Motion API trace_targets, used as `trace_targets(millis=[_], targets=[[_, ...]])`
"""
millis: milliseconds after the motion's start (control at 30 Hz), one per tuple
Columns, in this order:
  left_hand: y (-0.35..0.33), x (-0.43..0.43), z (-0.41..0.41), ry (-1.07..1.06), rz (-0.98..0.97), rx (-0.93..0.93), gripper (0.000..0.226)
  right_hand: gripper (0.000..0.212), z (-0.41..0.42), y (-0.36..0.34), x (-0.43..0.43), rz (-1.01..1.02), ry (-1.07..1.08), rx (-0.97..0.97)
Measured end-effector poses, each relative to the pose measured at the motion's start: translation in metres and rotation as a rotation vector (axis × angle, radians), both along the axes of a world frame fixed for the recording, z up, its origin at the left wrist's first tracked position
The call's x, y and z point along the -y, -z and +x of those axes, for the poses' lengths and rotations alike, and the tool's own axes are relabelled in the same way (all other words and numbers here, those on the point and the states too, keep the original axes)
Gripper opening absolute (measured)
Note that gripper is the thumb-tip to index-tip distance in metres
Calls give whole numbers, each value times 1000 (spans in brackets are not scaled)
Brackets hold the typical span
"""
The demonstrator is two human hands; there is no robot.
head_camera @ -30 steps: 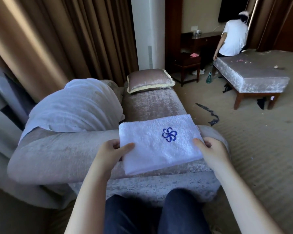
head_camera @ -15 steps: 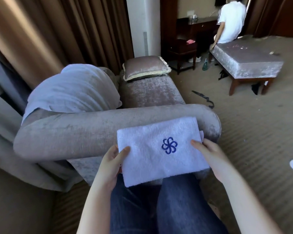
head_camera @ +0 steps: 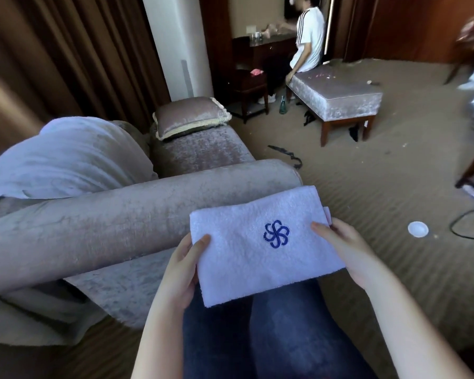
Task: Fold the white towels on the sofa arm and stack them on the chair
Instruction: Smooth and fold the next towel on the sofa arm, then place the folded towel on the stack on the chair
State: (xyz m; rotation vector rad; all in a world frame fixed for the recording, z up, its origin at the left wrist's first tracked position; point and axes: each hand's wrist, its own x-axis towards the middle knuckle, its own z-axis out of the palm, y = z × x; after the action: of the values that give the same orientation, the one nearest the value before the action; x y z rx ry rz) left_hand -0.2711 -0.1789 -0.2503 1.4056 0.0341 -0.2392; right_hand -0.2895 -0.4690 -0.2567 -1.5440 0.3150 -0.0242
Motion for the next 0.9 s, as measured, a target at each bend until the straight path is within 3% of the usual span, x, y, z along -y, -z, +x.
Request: trace_targets(millis=[633, 900], targets=[[6, 139, -23, 554, -29, -14, 47, 25, -181, -4, 80, 88, 561, 30], [5, 218, -71, 883, -1, 11, 31, 29, -291, -1, 85, 85, 929, 7]])
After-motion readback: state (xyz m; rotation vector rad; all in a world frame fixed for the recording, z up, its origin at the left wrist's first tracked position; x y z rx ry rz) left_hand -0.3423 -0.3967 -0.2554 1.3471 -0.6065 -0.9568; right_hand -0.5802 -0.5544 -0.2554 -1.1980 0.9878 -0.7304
